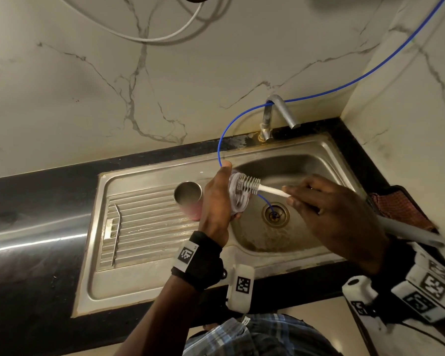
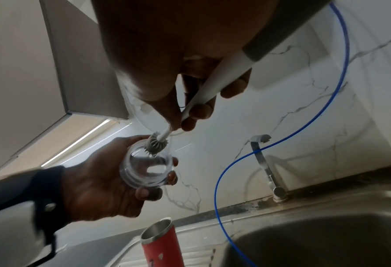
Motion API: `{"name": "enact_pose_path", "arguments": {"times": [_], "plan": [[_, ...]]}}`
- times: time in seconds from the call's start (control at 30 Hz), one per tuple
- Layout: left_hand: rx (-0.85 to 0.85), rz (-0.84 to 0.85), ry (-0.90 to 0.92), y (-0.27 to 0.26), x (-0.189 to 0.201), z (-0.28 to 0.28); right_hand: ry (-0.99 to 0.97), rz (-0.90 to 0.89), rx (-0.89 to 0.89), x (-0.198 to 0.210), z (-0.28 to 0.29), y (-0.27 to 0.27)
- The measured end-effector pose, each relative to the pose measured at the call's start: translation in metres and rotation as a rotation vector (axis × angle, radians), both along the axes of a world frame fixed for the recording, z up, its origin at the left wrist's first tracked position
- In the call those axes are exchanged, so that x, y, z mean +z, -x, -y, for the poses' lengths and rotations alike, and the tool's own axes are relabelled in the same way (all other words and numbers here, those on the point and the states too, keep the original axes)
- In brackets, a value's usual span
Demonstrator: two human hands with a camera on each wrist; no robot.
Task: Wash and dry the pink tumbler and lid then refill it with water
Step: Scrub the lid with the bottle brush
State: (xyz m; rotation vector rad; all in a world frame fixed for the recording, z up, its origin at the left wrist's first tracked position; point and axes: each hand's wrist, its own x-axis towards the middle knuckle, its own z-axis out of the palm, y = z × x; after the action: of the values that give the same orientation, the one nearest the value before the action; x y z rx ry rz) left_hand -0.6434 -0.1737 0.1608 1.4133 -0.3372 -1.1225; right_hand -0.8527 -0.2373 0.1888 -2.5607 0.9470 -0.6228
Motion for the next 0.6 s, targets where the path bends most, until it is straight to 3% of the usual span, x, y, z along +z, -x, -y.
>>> {"name": "enact_pose_path", "arguments": {"times": [0.23,0.43,0.6], "plan": [[-0.025,-0.04,0.02,-0.004,0.005,0.005,0.0,-0.036,-0.028,0.0,0.01,-0.01],[0.003,0.041,0.046,-0.017,0.013,0.016,-0.111,0.032,0.173,0.005,0.007,-0.007],[0.01,0.005,0.039,-0.017,0.012,0.019,-0.127,0.036,0.186,0.002,0.008,-0.007]]}}
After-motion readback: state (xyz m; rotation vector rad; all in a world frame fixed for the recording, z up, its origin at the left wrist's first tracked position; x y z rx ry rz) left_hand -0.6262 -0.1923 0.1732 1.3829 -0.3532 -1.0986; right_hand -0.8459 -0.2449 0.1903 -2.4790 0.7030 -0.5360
